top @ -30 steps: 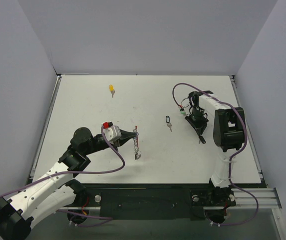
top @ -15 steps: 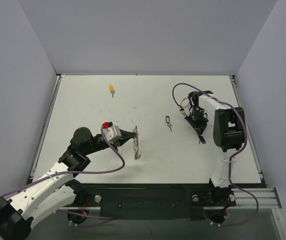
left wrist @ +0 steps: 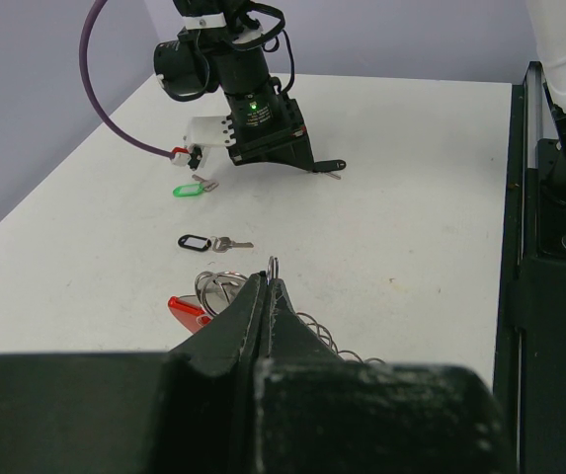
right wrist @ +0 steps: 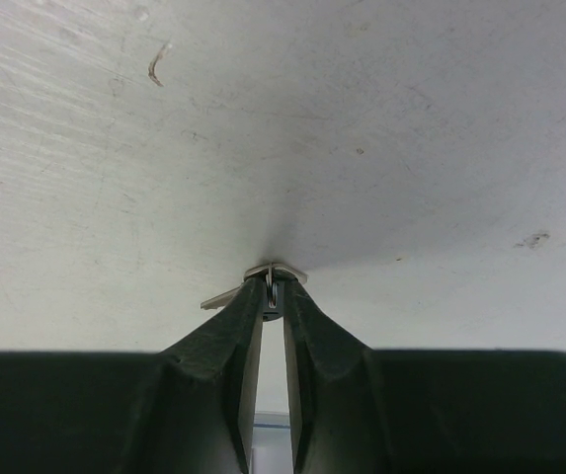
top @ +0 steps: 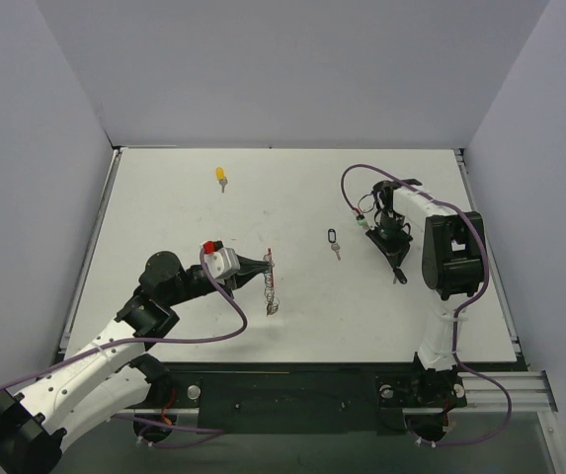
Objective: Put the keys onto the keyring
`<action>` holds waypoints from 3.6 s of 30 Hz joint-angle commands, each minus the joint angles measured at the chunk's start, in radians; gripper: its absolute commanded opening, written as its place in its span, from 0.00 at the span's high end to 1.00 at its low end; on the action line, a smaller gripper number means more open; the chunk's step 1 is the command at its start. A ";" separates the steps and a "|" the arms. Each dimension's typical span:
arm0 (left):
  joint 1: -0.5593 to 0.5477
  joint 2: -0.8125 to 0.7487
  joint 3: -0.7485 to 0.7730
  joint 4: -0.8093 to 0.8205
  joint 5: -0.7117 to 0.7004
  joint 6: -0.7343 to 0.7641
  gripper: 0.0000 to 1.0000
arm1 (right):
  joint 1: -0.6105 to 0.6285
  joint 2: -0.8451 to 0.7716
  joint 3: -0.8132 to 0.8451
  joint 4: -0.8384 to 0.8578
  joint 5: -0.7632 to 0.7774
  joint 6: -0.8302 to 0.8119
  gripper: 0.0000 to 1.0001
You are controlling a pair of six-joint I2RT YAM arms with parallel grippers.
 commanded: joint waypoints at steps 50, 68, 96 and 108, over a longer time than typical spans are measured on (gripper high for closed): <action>0.031 -0.003 0.005 0.198 0.056 -0.110 1.00 | -0.090 -0.518 -0.060 -0.074 -0.633 -0.276 1.00; 0.035 0.112 0.066 0.518 0.058 -0.181 1.00 | 0.006 -0.615 0.279 -0.425 -0.891 -0.711 1.00; -0.225 0.111 -0.099 0.463 0.013 0.191 1.00 | 0.623 -1.023 -0.304 0.338 -0.552 -0.534 1.00; -0.259 0.120 -0.098 0.400 -0.042 0.249 1.00 | 0.635 -1.098 -0.393 0.364 -0.586 -0.560 1.00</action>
